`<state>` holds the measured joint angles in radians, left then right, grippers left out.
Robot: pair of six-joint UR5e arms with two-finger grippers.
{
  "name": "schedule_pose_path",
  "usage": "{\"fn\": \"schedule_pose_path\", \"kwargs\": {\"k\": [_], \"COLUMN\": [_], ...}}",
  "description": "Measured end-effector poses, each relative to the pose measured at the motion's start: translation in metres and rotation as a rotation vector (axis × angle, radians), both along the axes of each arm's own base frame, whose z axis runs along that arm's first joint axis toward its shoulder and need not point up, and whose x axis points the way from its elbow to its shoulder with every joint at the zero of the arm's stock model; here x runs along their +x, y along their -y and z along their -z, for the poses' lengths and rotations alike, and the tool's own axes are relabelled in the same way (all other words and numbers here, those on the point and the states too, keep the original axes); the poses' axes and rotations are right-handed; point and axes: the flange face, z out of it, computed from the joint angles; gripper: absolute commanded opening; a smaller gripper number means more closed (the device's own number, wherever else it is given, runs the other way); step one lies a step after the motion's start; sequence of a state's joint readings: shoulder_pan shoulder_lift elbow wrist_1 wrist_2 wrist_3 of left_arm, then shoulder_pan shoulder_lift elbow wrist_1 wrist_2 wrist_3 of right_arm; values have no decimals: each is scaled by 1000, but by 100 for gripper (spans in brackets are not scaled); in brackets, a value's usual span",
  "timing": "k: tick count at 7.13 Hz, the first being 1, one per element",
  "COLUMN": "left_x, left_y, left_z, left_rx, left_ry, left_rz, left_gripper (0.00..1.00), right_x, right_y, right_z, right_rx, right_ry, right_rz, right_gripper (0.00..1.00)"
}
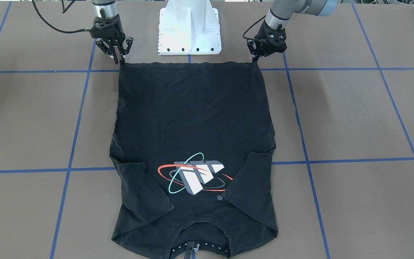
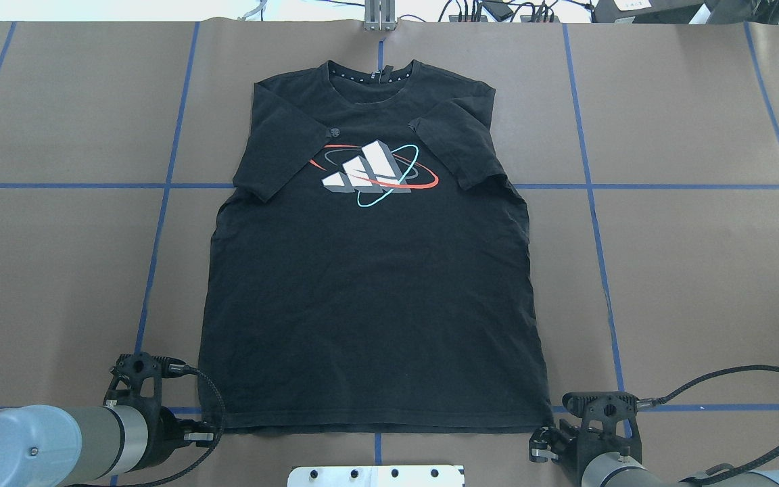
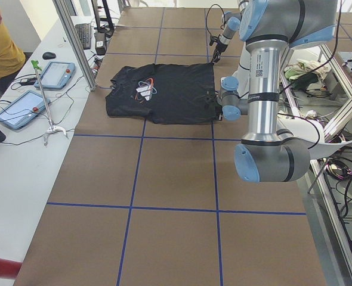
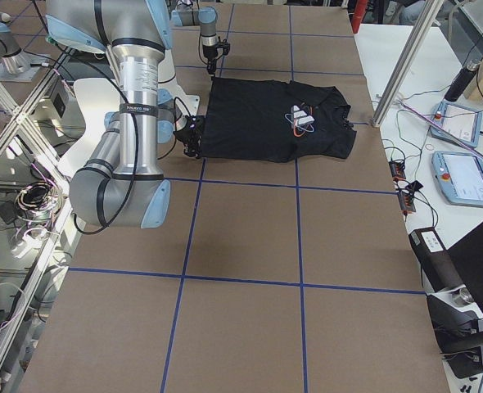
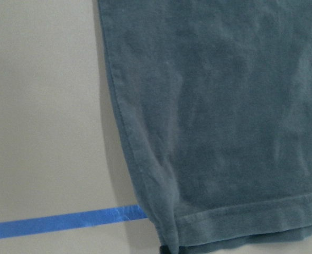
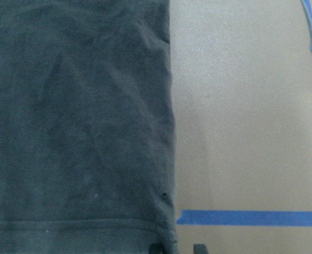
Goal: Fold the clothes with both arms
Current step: 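Grasp the hem corners with the left and right grippers, then lift the hem with both grippers and fold it toward the collar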
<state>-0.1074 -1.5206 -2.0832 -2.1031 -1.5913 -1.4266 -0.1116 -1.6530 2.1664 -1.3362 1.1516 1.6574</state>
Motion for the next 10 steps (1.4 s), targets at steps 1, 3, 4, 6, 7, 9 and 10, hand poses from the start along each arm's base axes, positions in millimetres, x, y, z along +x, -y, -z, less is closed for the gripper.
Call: {"fn": "schedule_pose_path", "kwargs": {"k": [1,3,4,6,7,9,10], "left_x": [0,1,1,0,-4,-28,-48], "left_y": [0,0,0,1,3,16,30], "left_z": [0,1,1,2,6,32,51], "left_rx": [0,0,0,1,12,60,86], "left_ry": [-1,-2,-3,-5,-11,-28,-32], "left_rz": [0,-1,-1,-2,-13,-62,-84], "left_gripper": [0,0,0,0,0,0,0], "right_x": [0,0,0,2,10,38,62], "right_y": [-1,-1,-1,3,12,41,63], "right_z": [0,0,0,6,19,54,75], "right_rx": [0,1,1,0,-3,-24,-42], "right_ry": [-1,-1,-1,12,36,99,138], "right_rz": [1,1,1,-5,-16,-22,-8], "right_gripper": [2,0,0,0,0,0,0]}}
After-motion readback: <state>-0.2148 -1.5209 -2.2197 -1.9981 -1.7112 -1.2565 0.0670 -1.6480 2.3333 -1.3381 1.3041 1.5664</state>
